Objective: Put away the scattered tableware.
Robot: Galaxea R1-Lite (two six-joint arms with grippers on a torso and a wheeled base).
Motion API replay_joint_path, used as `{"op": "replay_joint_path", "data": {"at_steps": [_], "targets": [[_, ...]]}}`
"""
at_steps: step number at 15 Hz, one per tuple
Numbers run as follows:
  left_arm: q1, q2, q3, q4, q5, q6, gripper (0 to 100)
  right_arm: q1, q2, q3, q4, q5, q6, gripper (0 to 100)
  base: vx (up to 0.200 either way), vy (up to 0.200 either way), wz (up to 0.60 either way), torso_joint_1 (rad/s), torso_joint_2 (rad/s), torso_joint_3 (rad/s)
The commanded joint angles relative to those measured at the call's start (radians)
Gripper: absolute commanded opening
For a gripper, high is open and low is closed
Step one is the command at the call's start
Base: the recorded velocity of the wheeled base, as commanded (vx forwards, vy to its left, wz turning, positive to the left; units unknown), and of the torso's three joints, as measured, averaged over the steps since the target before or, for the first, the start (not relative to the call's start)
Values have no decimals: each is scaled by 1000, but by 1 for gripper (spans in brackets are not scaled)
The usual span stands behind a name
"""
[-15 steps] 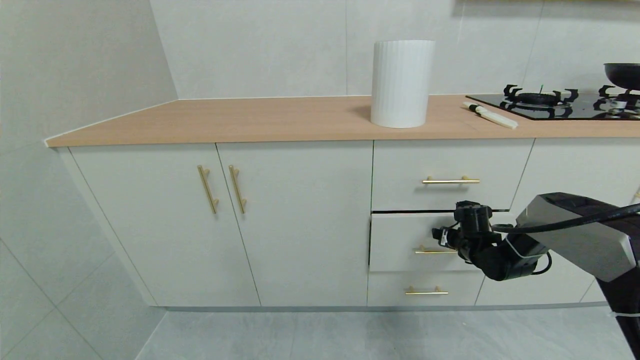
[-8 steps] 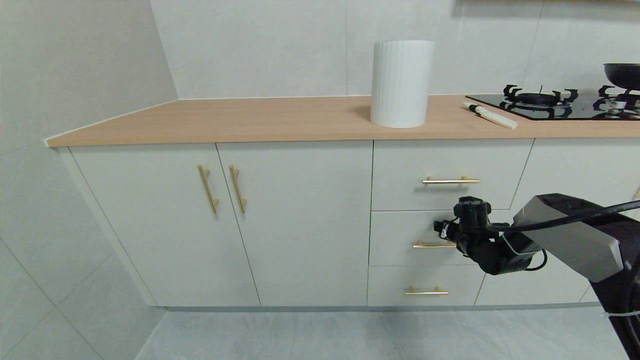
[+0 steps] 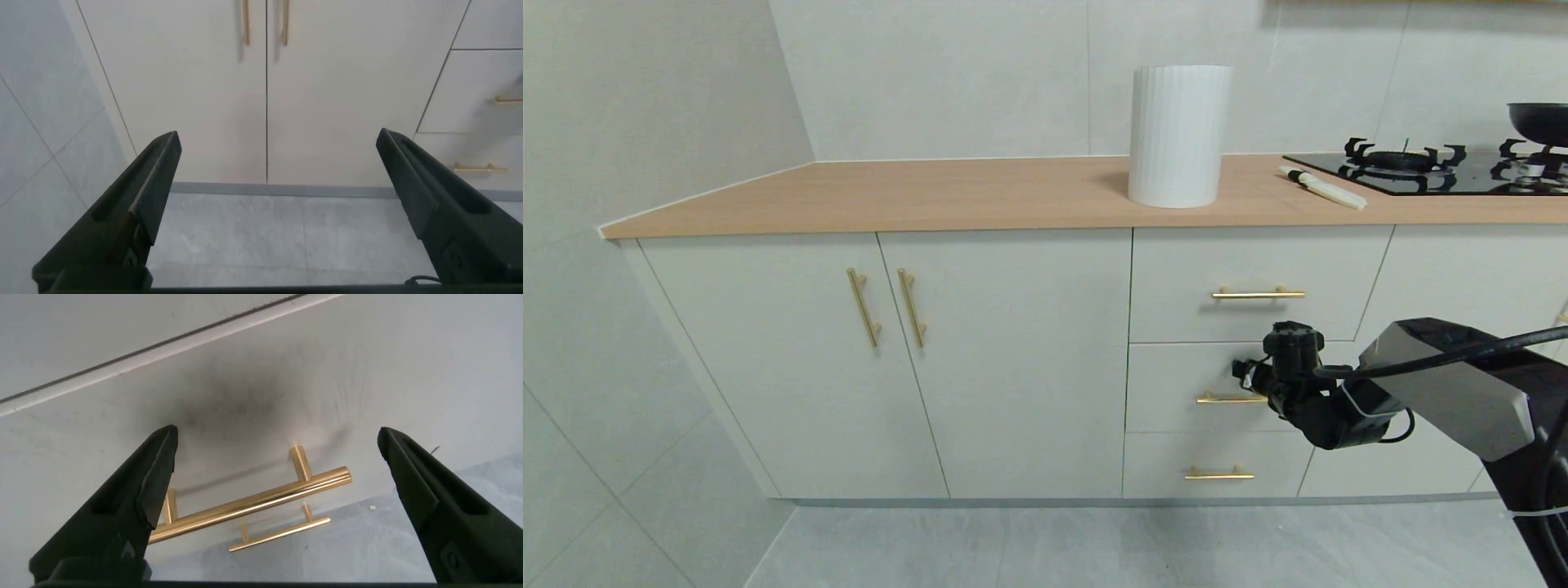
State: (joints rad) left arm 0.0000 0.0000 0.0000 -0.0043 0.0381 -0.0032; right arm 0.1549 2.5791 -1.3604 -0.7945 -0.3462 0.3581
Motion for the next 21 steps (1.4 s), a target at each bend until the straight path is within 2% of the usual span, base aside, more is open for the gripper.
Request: {"op": "replay_joint_path", "data": {"at_steps": [1,3,6,8,10,11,16,18,20,21], "targets": [[0,0,0,0,0,-1,100,2,-65,60,11,4,-4,100,0,0,0,0,0,0],[0,0,0,0,0,0,100,11,-224,210,29,29,-14,100,0,0,0,0,0,0],[0,0,0,0,0,-1,100,54,-620,465,129,32,-19,100,0,0,0,0,0,0],[0,0,0,0,0,0,100,81,-864,549,281,24,-31,100,0,0,0,0,0,0],[0,0,0,0,0,0,100,103,-998,606,353,18,-34,100,0,0,0,0,0,0],[0,0,0,0,0,0,100,115,-1176,692,393,-4,-77,100,0,0,0,0,0,0],[0,0,0,0,0,0,100,114,-1697,1014,411,-31,-246,100,0,0,0,0,0,0],[0,0,0,0,0,0,100,106,-1877,1081,497,-73,-274,100,0,0,0,0,0,0],[0,0,0,0,0,0,100,101,-2025,1080,638,-149,-277,100,0,0,0,0,0,0],[0,0,0,0,0,-1,100,48,-2102,1078,705,-178,-300,100,0,0,0,0,0,0]]}}
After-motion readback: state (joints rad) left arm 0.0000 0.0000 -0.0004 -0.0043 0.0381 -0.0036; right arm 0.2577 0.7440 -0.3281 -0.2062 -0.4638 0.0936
